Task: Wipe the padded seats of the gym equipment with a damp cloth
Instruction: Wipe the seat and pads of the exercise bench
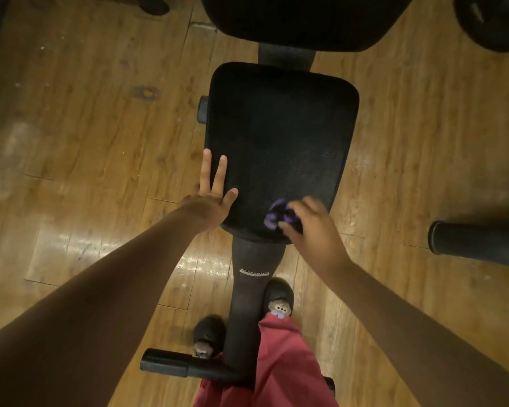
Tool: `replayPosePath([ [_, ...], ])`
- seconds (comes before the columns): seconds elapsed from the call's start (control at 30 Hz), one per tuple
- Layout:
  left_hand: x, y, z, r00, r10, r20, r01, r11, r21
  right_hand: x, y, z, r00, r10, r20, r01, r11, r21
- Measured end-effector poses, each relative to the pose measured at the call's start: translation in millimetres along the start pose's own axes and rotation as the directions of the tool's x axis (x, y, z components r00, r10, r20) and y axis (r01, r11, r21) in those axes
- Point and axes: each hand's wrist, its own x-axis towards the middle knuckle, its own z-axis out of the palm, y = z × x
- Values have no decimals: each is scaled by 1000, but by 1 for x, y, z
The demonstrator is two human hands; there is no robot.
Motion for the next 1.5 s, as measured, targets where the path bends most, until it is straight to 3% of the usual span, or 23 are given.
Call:
replayPosePath([
  [0.07, 1, 1, -1, 1000, -22, 14, 23, 1000, -4, -11, 6, -2, 995, -79, 60, 81, 996, -24],
  [0.13, 3, 1, -1, 999, -30, 33, 30, 1000, -2, -2, 22, -15, 996, -68, 61, 71, 996, -57],
  [0.27, 5, -3, 3, 999, -21, 46, 20, 1000, 18, 43, 57, -45, 982, 132, -136, -136, 991, -18],
  [0.47, 8, -9, 15, 991, 33, -126, 7, 954, 300, 43, 56, -38, 923, 286, -257, -271, 958, 92],
  [0.7, 9, -13, 20, 967, 110, -230, 0, 902, 431, -29, 22, 0, 928, 314, -200, -275, 940, 202],
  [0.83, 9, -18, 24, 939, 192, -284, -31, 872, 488, -32, 24, 0, 951, 273, -145, -256, 959, 124],
  [1.0, 3, -27, 27, 883, 300, -361, -124, 891, 436, -6, 34, -16, 910, 352, -221, -335, 935, 114],
  [1.13, -4, -45, 17, 869, 377, -321, -248, 892, 378, -7, 32, -11, 863, 432, -262, -389, 899, 202],
  [1.23, -8, -65, 13, 842, 480, -245, -350, 832, 431, -25, 20, 4, 824, 490, -286, -408, 861, 303],
  [1.37, -7, -72, 6, 855, 495, -155, -417, 834, 362, -48, -8, 33, 793, 520, -316, -418, 843, 337],
  [1.5, -7, -72, -2, 858, 497, -130, -431, 835, 343, -51, -48, 62, 817, 491, -302, -391, 857, 336],
])
